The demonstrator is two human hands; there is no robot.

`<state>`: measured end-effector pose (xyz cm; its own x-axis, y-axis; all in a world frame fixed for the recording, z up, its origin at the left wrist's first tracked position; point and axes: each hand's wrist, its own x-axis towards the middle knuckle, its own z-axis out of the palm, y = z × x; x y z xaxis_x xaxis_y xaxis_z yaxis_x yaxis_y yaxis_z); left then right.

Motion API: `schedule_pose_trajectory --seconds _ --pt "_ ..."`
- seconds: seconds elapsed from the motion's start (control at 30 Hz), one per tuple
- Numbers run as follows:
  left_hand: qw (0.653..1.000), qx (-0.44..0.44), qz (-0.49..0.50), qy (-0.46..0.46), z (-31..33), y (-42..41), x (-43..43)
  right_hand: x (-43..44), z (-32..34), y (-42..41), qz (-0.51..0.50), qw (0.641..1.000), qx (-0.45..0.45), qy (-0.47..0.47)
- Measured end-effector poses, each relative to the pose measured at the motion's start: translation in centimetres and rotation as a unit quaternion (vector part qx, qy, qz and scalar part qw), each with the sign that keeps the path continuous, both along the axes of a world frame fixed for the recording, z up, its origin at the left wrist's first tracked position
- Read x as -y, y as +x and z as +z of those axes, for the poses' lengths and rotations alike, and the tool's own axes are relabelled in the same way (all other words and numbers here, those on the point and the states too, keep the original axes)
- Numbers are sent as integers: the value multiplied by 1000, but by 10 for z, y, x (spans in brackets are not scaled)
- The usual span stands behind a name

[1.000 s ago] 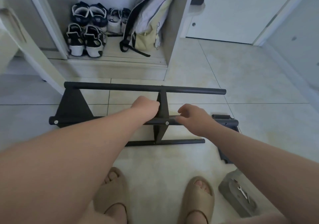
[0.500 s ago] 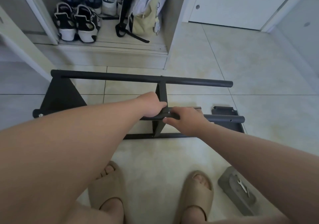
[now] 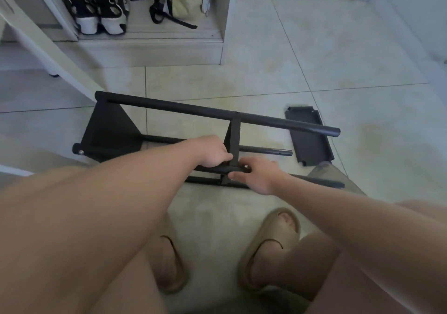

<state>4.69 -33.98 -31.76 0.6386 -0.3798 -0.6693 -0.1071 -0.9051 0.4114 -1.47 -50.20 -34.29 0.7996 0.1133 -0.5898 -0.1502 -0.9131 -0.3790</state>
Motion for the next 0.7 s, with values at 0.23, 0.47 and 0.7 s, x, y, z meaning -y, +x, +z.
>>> schedule_pose_trajectory --seconds 0.23,0.47,0.7 --pt "999 -16 -6 -36 -5 -50 23 29 6 -52 -2 999 -22 33" --pt "998 -26 30 -58 -18 -55 23 40 -6 -58 60 982 161 -79" --pt "990 -75 75 -89 -32 -48 17 53 -24 -46 149 957 198 -151"
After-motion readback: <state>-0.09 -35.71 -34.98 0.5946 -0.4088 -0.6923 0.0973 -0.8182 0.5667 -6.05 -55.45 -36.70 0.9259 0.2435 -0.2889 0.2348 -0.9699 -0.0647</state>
